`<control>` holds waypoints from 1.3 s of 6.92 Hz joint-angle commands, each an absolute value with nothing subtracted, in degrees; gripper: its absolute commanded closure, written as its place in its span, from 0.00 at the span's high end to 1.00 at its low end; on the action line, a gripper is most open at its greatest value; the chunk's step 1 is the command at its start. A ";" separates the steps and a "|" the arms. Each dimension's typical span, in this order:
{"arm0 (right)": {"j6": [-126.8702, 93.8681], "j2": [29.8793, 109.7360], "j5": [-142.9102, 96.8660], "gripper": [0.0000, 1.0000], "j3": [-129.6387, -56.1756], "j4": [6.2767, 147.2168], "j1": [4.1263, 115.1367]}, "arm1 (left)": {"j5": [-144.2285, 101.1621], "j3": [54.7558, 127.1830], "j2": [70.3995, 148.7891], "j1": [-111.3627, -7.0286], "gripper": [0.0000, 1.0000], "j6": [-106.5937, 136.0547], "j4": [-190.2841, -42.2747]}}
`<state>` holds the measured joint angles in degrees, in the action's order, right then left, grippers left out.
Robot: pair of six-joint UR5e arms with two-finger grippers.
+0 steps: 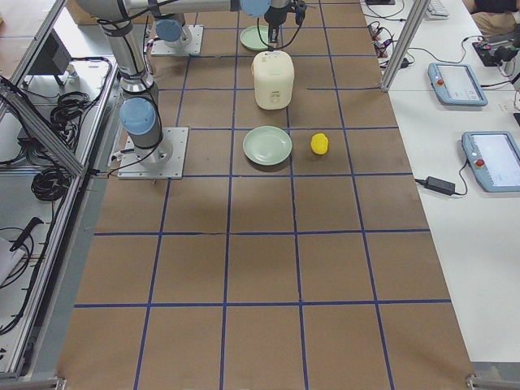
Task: Press rice cooker button
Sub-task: 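Move the right gripper over the rice cooker's green button, then press down on the green button with the closed right gripper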
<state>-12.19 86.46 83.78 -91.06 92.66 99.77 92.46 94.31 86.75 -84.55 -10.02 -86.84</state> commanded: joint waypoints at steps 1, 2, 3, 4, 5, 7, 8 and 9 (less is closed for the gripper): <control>-14.07 85.70 84.46 0.03 -96.31 103.06 100.37 | 92.46 94.31 86.75 -84.55 1.00 -10.02 -86.84; -13.98 85.26 84.29 0.03 -97.63 103.88 100.46 | 92.46 94.31 86.75 -84.55 1.00 -10.02 -86.84; -13.28 84.82 84.29 0.03 -98.26 103.89 100.46 | 92.46 94.31 86.75 -84.55 1.00 -10.02 -86.84; -13.79 83.77 83.94 0.03 -98.52 103.97 100.72 | 92.46 94.31 86.75 -84.55 1.00 -10.02 -86.84; -13.71 82.98 83.85 0.03 -97.92 104.32 100.90 | 92.46 94.31 86.75 -84.55 1.00 -10.02 -86.84; -13.71 82.88 84.11 0.04 -98.26 105.29 100.90 | 92.46 94.31 86.75 -84.55 1.00 -10.02 -86.84; -13.54 82.71 84.02 0.04 -98.52 105.29 100.90 | 92.46 94.31 86.75 -84.55 1.00 -10.02 -86.84; -13.54 82.27 84.11 0.04 -98.26 105.38 100.90 | 92.46 94.31 86.75 -84.55 1.00 -10.02 -86.84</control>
